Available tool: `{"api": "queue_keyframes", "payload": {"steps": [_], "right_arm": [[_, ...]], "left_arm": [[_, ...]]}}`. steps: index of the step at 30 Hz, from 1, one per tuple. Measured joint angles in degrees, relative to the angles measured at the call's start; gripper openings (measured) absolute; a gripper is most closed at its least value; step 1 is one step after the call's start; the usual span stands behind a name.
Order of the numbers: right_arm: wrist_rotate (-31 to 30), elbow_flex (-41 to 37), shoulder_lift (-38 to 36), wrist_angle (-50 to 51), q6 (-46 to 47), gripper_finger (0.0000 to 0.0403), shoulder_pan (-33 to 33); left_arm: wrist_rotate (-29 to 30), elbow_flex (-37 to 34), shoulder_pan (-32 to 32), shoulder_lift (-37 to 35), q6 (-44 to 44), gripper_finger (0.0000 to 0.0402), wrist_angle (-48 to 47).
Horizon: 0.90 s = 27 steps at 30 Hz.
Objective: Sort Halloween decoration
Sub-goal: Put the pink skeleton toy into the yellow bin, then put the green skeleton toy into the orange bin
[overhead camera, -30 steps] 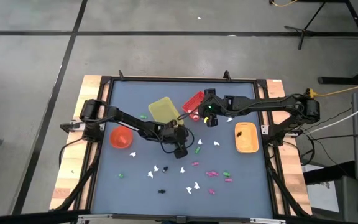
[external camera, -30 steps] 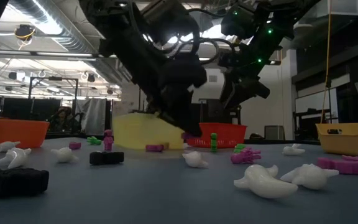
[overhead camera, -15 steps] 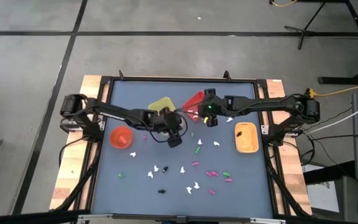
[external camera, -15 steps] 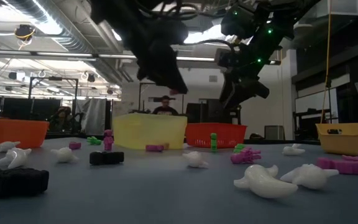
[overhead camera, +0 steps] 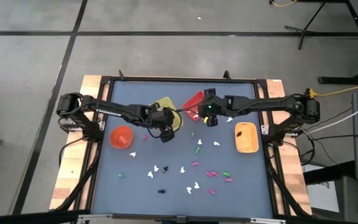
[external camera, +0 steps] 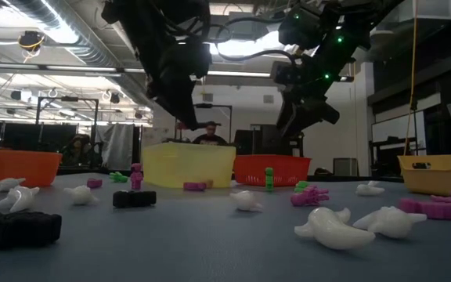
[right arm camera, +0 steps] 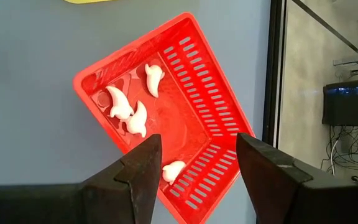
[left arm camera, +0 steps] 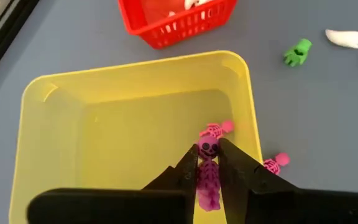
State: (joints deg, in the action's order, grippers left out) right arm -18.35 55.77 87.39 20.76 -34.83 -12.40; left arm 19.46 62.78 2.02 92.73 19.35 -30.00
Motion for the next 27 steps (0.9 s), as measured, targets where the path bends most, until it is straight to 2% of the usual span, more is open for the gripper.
{"api": "queue_keyframes", "payload": {"steps": [9, 13, 21, 27], "right_arm": [[0.00, 0.00, 0.00, -0.04, 0.00, 0.0207, 0.00], [0.00, 0.00, 0.00, -0.03, 0.00, 0.0207, 0.00], [0.00, 0.00, 0.00, 0.12, 0.00, 0.0207, 0.00], [0.02, 0.00, 0.00, 0.21, 0.00, 0.0207, 0.00]], "left_arm": [[0.95, 0.00, 0.00, 0.00, -0.02, 0.0119, -1.04], [0.97, 0.00, 0.29, 0.00, -0.02, 0.0146, -1.04], [0.40, 0.02, 2.61, -1.74, -0.42, 0.0155, -3.54], [0.42, 0.02, 5.47, -6.37, -0.44, 0.0155, -7.58]]}}
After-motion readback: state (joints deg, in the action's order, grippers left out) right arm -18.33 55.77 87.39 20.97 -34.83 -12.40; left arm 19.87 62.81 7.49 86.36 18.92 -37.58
